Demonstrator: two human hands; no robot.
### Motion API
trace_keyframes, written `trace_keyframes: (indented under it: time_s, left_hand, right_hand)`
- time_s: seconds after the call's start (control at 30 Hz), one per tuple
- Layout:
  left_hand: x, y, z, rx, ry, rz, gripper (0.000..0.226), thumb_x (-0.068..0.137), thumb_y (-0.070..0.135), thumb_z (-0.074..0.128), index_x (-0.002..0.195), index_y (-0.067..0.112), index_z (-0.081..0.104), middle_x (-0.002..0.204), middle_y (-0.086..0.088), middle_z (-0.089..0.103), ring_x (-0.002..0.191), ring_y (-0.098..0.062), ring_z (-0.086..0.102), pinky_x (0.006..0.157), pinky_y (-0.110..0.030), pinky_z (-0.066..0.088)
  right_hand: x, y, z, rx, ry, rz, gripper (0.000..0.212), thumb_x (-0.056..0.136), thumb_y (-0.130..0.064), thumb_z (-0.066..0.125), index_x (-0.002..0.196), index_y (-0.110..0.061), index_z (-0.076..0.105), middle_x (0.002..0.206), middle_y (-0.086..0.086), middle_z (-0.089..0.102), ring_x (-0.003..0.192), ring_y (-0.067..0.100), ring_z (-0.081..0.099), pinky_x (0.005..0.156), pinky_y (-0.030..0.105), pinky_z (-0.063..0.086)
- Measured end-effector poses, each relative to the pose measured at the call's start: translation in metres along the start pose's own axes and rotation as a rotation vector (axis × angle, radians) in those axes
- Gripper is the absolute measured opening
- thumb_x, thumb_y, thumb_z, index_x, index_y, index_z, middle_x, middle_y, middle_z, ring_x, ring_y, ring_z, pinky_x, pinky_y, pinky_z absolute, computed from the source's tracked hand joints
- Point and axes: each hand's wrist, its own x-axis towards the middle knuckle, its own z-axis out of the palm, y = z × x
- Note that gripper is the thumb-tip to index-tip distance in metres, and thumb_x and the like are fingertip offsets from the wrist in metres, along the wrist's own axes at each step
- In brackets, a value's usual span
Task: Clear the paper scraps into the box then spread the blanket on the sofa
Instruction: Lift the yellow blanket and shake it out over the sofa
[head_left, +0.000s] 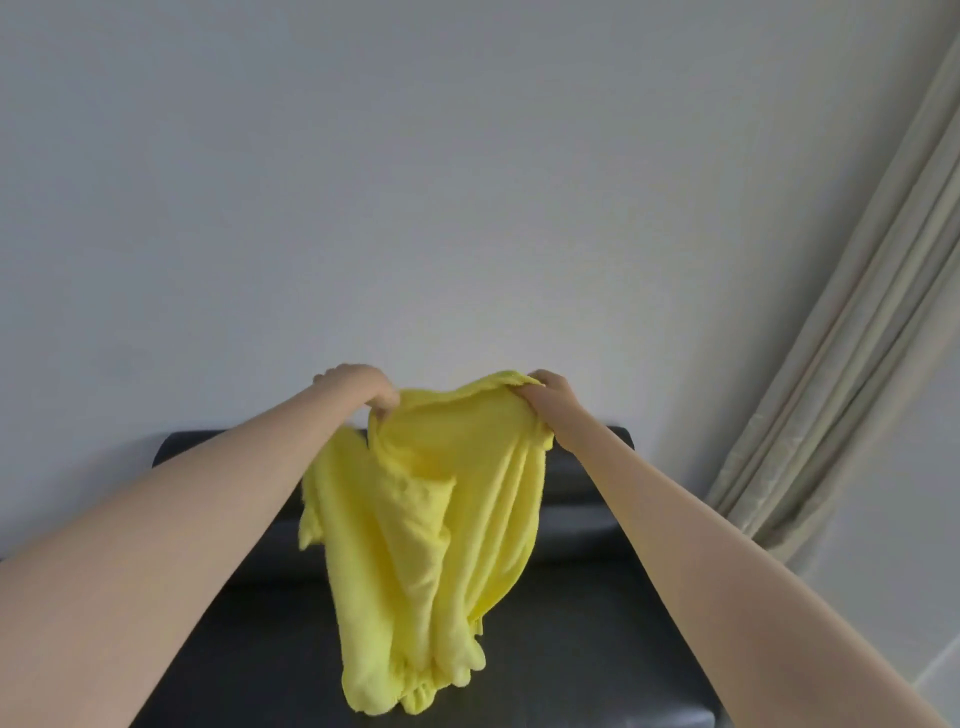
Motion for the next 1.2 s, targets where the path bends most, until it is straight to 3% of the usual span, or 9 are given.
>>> trace_keyframes:
  time_s: [0.1,0.17,0.47,0.6,0.73,0.83,0.93,1.07,1.2]
  left_hand:
    - [-0.001,0.011,0.009,0.024,-0.162,0.225,0.117,0.066,0.043,0.082,0.153,0.017,0.008,0.157,-0.008,0.023,0.14,-0.033,0.03,0.109,-0.044,0.034]
    - [-0.004,0.024,0.013,-0.078,-0.184,0.344,0.121,0.062,0.053,0.083,0.153,0.022,0.009,0.157,-0.002,0.026,0.141,-0.029,0.03,0.112,-0.047,0.031]
    - [0.004,0.048,0.032,-0.574,-0.026,0.534,0.034,0.09,0.02,0.051,0.12,0.008,0.057,0.115,-0.011,0.062,0.103,-0.026,0.059,0.089,-0.038,0.048]
    - [0.009,0.051,0.027,-0.712,0.111,0.533,0.026,0.091,0.026,0.04,0.093,0.008,0.059,0.092,-0.009,0.06,0.085,-0.024,0.055,0.073,-0.035,0.041]
    - [0.017,0.039,0.02,-0.753,0.279,0.548,0.029,0.089,0.039,0.053,0.076,0.013,0.052,0.072,-0.004,0.048,0.067,-0.018,0.047,0.064,-0.032,0.033]
    - [0.025,0.028,0.017,-0.791,0.387,0.551,0.029,0.094,0.041,0.048,0.088,0.017,0.062,0.071,0.004,0.054,0.071,-0.017,0.053,0.066,-0.03,0.037]
    - [0.028,0.023,0.015,-0.823,0.44,0.526,0.035,0.099,0.041,0.038,0.108,0.019,0.065,0.084,-0.003,0.065,0.081,-0.022,0.06,0.074,-0.035,0.045]
    - [0.032,0.016,0.011,-0.822,0.497,0.474,0.039,0.099,0.042,0.036,0.09,0.015,0.063,0.071,-0.003,0.058,0.072,-0.023,0.058,0.07,-0.035,0.044]
    - [0.035,0.009,0.006,-0.863,0.534,0.456,0.039,0.1,0.042,0.035,0.08,0.016,0.058,0.068,-0.001,0.053,0.067,-0.019,0.053,0.065,-0.033,0.041]
  right_hand:
    - [-0.002,-0.025,0.017,-0.206,-0.059,-0.16,0.009,0.083,-0.007,0.057,0.088,-0.015,0.059,0.085,0.004,0.061,0.074,0.02,0.055,0.061,0.027,0.044]
    - [-0.003,-0.035,0.028,-0.313,-0.074,-0.236,0.014,0.08,-0.004,0.054,0.086,-0.015,0.06,0.086,0.005,0.064,0.073,0.021,0.057,0.06,0.026,0.045]
    - [0.01,-0.03,0.035,-0.342,-0.066,-0.302,0.01,0.076,-0.02,0.071,0.082,-0.015,0.064,0.082,0.004,0.065,0.07,0.016,0.056,0.055,0.025,0.043]
    - [0.022,-0.024,0.03,-0.146,-0.085,-0.19,0.024,0.076,-0.03,0.077,0.09,-0.015,0.065,0.087,0.004,0.068,0.076,0.018,0.063,0.067,0.031,0.05]
    - [0.034,-0.01,0.021,-0.063,-0.17,-0.11,0.021,0.082,-0.022,0.071,0.1,-0.014,0.064,0.091,0.004,0.062,0.081,0.018,0.057,0.067,0.025,0.044]
    - [0.037,0.004,0.02,-0.079,-0.246,-0.039,0.02,0.086,-0.022,0.069,0.104,-0.014,0.064,0.099,0.004,0.064,0.081,0.015,0.06,0.073,0.025,0.045]
    - [0.038,0.022,0.03,-0.041,-0.473,0.104,0.029,0.089,-0.033,0.064,0.115,-0.02,0.063,0.118,0.0,0.066,0.106,0.015,0.062,0.099,0.037,0.045]
    - [0.039,0.04,0.056,0.063,-0.81,0.26,0.056,0.083,-0.058,0.063,0.127,-0.025,0.055,0.128,-0.005,0.061,0.122,0.013,0.054,0.103,0.044,0.039]
    - [0.038,0.055,0.086,-0.186,-0.818,0.19,0.055,0.083,-0.041,0.071,0.132,-0.027,0.049,0.127,-0.01,0.059,0.119,0.013,0.055,0.11,0.048,0.035]
